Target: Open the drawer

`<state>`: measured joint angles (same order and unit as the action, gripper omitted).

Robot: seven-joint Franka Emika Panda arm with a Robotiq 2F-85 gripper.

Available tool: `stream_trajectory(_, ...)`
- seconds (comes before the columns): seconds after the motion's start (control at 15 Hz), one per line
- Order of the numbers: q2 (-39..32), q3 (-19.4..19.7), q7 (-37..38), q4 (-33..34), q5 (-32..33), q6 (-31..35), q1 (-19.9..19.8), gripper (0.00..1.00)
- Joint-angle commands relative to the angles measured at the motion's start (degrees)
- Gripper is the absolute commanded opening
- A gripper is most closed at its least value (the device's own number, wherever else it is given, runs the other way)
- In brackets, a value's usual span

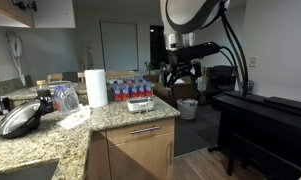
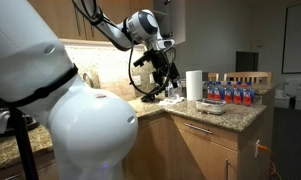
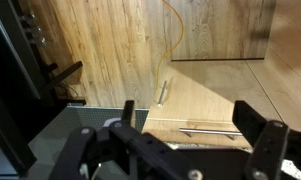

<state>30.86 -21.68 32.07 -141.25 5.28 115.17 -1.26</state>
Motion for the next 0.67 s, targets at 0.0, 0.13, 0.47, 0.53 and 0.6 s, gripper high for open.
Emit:
stream_trajectory(0.0,-0.4,1.6,0.8,0.1,1.0,-0.2,1.8,1.00)
stream_trajectory(0.13,-0.4,1.6,0.8,0.1,1.0,-0.2,1.8,1.00)
stream_trajectory(0.47,0.2,1.1,1.5,-1.3,0.8,1.3,2.3,1.00)
stream_trajectory(0.53,0.4,0.8,1.8,-2.2,0.6,1.8,2.9,1.00)
stream_trajectory(0.6,0.3,0.3,2.3,-3.3,0.4,2.4,3.6,1.00)
